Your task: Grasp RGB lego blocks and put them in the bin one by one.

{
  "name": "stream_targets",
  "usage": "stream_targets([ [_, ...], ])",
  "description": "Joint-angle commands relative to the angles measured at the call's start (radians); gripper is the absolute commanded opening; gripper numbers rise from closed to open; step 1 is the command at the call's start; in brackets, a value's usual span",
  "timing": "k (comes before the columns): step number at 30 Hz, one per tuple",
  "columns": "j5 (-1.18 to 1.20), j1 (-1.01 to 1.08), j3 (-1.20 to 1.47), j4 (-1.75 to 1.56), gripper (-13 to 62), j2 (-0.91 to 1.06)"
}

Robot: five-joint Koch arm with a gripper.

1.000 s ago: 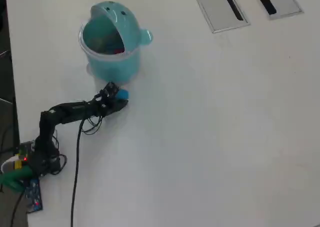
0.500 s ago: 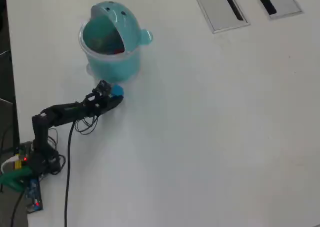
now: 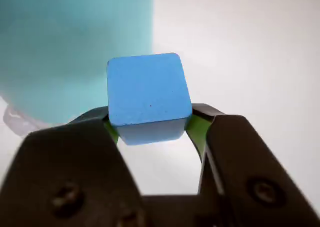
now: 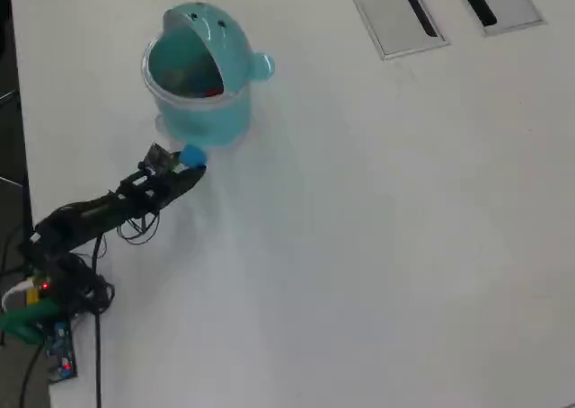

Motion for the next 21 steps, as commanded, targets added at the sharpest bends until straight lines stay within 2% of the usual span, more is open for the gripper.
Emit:
stream_targets([
  [1, -0.012, -0.02, -0.063, 0.038, 7.8, 0.103],
  [7, 0.014, -0.094, -0.156, 0.193, 7.7, 0.249],
  [10, 0.031, -0.164, -0.339, 0.219, 7.7, 0.29],
  [16, 0.051, -0.281, -0.583, 0.252, 7.6, 0.195],
  [21, 0.055, -0.353, -0.792, 0.259, 7.6, 0.0],
])
